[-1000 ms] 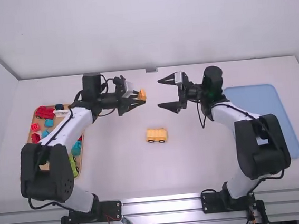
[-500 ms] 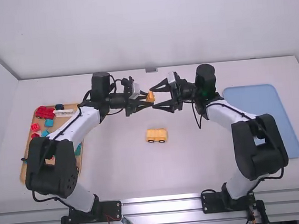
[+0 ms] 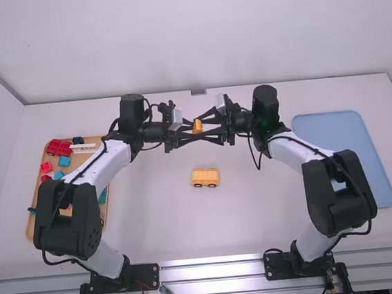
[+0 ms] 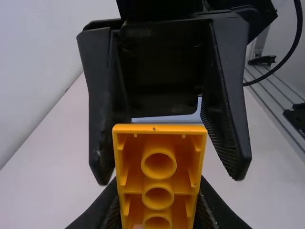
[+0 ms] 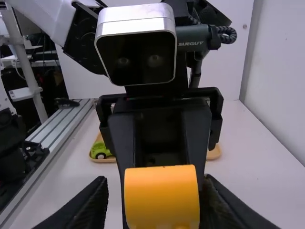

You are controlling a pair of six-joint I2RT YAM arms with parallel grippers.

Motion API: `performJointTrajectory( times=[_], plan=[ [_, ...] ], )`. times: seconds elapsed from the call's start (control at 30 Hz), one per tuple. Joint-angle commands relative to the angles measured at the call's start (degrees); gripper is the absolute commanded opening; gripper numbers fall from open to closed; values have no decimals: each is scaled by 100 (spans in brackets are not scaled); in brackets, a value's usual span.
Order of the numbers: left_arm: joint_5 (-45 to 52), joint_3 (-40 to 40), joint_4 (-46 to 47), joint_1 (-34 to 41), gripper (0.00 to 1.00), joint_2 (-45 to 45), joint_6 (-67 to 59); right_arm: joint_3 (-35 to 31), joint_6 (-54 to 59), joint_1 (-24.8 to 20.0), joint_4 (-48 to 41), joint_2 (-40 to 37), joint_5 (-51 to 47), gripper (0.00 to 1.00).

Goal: Assemble lego blocks to make yellow taxi

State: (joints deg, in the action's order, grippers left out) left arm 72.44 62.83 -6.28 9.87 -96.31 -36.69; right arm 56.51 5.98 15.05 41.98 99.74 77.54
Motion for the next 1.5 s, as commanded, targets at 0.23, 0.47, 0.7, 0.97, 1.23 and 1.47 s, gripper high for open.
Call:
performJointTrajectory(
  times=[0.23, 0.47, 0.7, 0.97, 1.23, 1.47],
  plan=[
    [149, -50, 22, 11, 3, -24, -20, 164, 4, -26, 22, 68, -87, 30],
    [133, -50, 39, 11, 99, -24, -17, 164, -4, 17, -13, 68, -330, 14],
    [-1158, -50, 621, -11, 99, -24, -20, 166, 321, -256, -1423, 22, -2632, 3],
    [-2903, -50, 927, -35, 99, -24, -20, 518, 2295, 151, -5392, -664, -6330, 4],
    [-3008, -50, 890, -24, 99, -24, -81, 789, 3904, 907, -7715, -487, -7637, 1],
    [-3038, -50, 955, -68, 99, -24, -79, 481, 4839, 1169, -8002, -144, -7630, 0]
  ],
)
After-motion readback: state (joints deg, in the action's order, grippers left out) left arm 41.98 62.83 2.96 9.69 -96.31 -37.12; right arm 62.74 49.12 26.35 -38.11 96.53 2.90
